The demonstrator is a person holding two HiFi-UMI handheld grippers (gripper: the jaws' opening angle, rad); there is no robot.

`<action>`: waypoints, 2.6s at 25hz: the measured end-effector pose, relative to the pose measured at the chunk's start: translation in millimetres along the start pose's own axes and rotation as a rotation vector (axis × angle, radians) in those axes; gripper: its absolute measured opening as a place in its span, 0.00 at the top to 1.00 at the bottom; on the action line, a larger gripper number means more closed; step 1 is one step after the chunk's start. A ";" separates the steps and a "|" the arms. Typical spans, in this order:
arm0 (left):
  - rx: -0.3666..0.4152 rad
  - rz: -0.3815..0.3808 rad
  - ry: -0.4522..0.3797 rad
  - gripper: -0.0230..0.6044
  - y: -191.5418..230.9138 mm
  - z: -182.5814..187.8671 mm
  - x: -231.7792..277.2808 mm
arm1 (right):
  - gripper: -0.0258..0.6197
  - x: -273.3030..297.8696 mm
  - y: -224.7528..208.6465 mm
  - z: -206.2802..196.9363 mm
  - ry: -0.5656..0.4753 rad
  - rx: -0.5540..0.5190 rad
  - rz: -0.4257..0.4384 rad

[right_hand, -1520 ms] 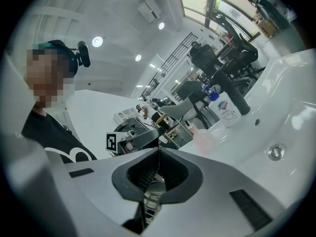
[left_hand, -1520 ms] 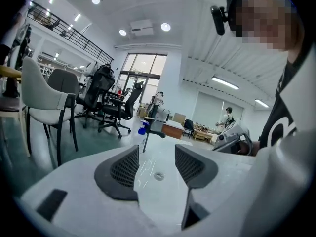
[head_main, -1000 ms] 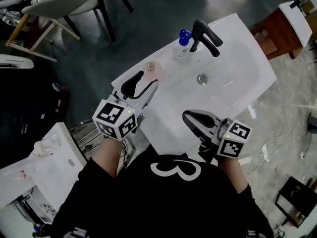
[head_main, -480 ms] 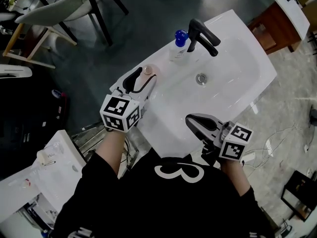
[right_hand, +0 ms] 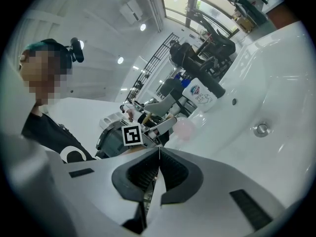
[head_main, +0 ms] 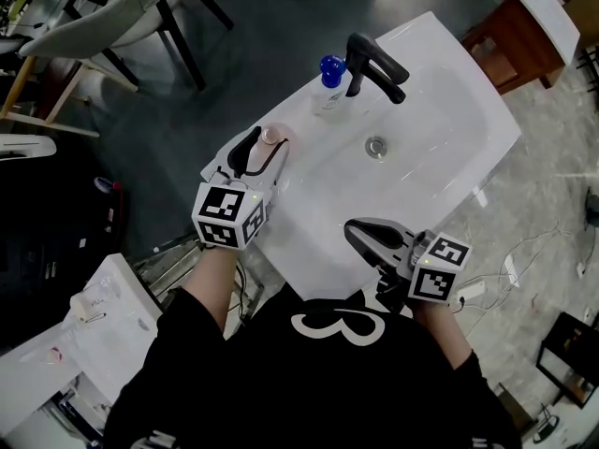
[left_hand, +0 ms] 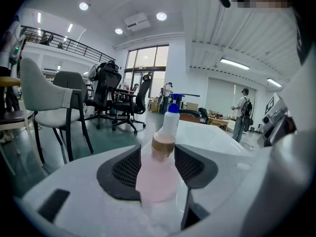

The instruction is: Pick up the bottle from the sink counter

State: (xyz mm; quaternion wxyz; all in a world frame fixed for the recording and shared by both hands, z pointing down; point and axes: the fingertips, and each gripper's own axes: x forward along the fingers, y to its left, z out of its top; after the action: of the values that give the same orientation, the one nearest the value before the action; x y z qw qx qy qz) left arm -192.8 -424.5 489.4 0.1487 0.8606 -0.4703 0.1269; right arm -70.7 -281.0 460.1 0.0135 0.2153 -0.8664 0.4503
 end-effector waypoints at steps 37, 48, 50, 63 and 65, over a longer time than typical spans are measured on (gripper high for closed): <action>0.132 0.023 0.003 0.72 -5.8 3.6 6.7 | 0.94 -11.6 -11.7 -17.1 0.008 0.045 -0.024; 0.077 0.052 0.025 0.73 -7.0 1.1 -2.1 | 0.94 -28.5 -6.2 -21.6 0.002 0.029 -0.021; 0.062 0.057 0.023 0.72 -8.7 1.1 -6.0 | 0.94 -32.0 -4.1 -21.3 -0.002 0.024 -0.017; 0.022 0.079 -0.003 0.73 -44.1 17.5 -39.8 | 0.94 -66.8 16.2 -23.2 -0.023 -0.024 0.003; 0.011 0.080 -0.006 0.73 -52.4 19.6 -47.0 | 0.94 -72.2 21.7 -23.7 -0.025 -0.035 0.011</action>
State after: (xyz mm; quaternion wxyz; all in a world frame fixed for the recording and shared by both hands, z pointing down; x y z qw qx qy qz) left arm -171.5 -368.6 447.3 0.1375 0.8423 -0.5040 0.1326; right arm -17.6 -225.4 441.8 0.0038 0.2159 -0.8755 0.4324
